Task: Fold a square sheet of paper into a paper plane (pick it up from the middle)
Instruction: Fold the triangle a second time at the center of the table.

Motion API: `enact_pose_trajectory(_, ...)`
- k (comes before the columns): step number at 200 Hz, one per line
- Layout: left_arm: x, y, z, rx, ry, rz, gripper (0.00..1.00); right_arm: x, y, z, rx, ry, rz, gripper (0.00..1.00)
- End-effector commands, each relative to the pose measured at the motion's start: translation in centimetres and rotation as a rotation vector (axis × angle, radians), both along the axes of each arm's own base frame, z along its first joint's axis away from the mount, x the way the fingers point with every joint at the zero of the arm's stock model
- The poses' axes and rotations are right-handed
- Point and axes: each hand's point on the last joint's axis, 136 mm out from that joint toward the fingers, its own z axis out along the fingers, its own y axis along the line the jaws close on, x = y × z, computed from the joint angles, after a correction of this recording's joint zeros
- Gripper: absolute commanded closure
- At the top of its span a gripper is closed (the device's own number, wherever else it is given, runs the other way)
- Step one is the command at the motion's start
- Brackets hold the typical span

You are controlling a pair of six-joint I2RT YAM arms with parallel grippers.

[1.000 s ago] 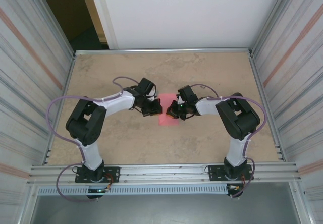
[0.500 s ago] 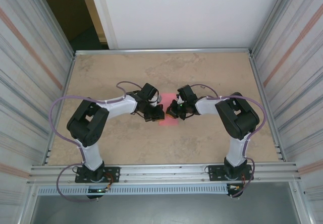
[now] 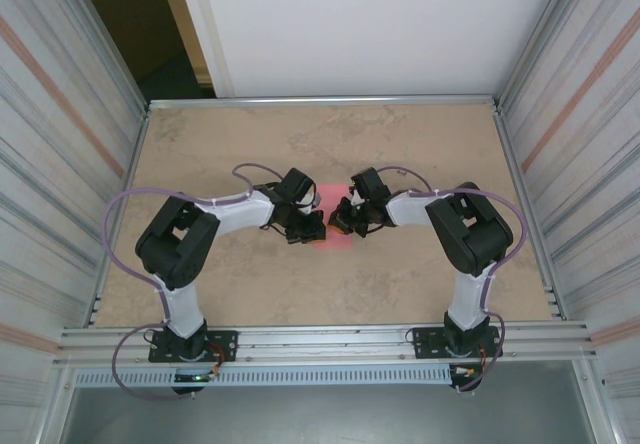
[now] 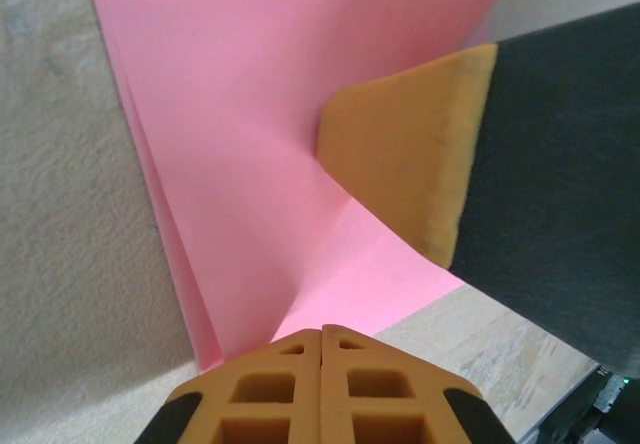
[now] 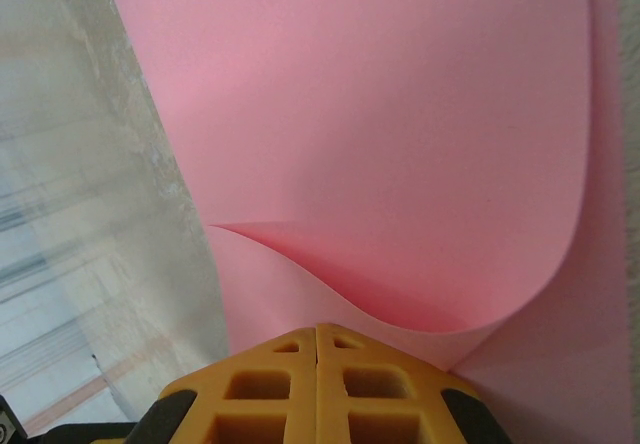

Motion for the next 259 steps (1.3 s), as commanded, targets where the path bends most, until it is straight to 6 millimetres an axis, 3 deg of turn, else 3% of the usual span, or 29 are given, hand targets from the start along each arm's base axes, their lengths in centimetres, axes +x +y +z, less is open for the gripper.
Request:
enact_pose_trajectory(1,-0.4,0.7,-1.2,0.052,0.009,-0.008,0.98,-3.5,-3.6,-5.6,-0.187,0.190,-0.054,0.99)
enact_pose_trajectory(135,-1.2,2.9,-3.4,0.118,0.047,0.007,0.99,-3.6,-3.8,-5.9,-0.198,0.200,-0.055,0.99)
enact_pose_trajectory(186,-1.7,3.5,-3.2,0.083,0.064,0.008,1.00,-3.8,-4.2,-6.4,-0.220,0.211,-0.057,0.99)
enact_pose_trajectory(236,-3.8,5.4,-3.1,0.069,0.092,0.027,1.00,-3.9,-4.4,-6.6,-0.228,0.214,-0.058,0.99)
enact_pose_trajectory(259,-4.1,5.8,-2.0,0.053,0.074,0.036,1.00,-3.9,-4.2,-6.6,-0.225,0.215,-0.056,0.99)
